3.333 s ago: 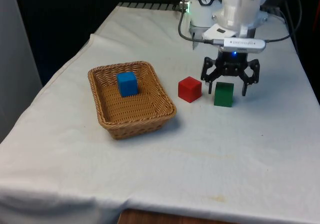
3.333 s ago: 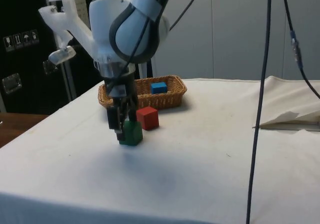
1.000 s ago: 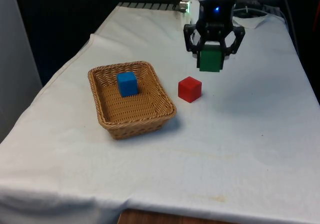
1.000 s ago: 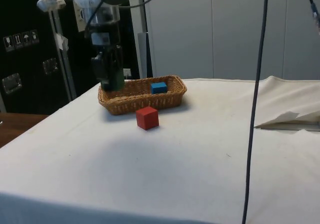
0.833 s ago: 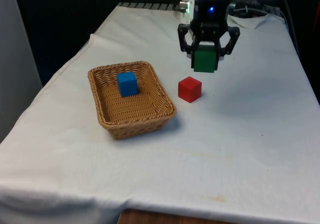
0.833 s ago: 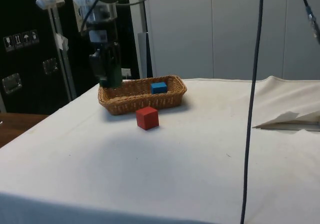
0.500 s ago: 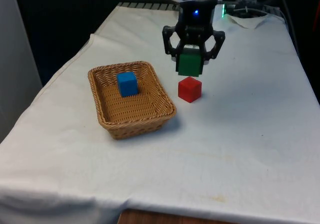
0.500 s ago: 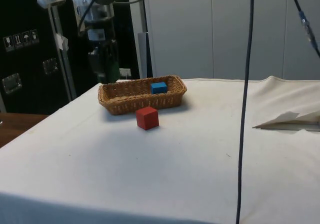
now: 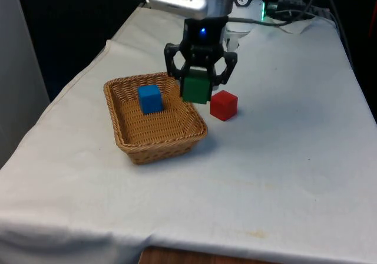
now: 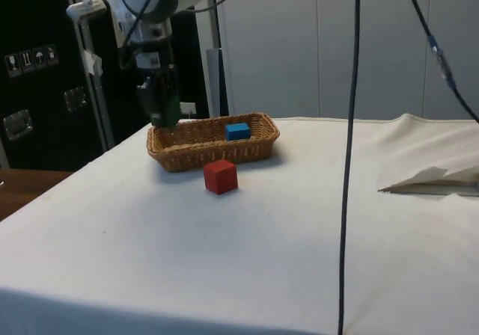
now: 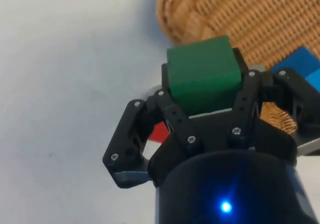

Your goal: Pick up exactly two blocks and place them into the basket.

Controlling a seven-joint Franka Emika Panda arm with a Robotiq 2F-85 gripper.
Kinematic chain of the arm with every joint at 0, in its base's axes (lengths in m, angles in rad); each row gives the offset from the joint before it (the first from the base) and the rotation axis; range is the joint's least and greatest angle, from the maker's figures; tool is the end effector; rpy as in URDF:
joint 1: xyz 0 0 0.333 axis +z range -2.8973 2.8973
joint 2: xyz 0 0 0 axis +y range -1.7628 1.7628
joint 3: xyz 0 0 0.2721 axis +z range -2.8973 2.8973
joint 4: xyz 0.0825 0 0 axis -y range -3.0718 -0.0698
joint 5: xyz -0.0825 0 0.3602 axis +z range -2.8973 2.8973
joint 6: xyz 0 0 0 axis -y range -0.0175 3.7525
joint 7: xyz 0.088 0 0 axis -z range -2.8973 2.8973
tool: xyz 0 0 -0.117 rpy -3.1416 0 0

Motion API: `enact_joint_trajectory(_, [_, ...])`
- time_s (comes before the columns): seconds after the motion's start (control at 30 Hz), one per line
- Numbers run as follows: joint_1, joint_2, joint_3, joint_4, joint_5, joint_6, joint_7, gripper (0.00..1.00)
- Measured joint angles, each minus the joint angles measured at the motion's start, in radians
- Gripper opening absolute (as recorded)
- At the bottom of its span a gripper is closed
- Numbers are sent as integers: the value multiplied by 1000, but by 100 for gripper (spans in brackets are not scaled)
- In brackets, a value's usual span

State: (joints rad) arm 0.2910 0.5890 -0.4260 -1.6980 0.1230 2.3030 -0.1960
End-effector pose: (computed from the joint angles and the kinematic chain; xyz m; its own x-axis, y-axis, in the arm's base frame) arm 0.6370 -0.0601 0.2522 0.9974 0.0569 0.0443 0.0499 -0.9880 0.1459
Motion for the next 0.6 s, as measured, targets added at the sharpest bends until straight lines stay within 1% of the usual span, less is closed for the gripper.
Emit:
enact_joint_trajectory(0.1, [-5,25,-13,11,13,12,-22,2])
enact_joint_trajectory(0.23, [-9,41,-21,17,21,20,-37,2])
enact_joint_trajectory(0.27, [-13,59,-31,22,34,31,-55,2])
enact_joint_trajectory(0.43, [-23,101,-51,32,64,57,-97,2])
enact_joint_trajectory(0.47, [-27,119,-58,36,78,66,-114,2])
enact_joint_trajectory(0.53, [-31,137,-64,39,95,79,-133,2])
enact_joint_trajectory(0.6, [-32,146,-67,41,102,84,-141,2])
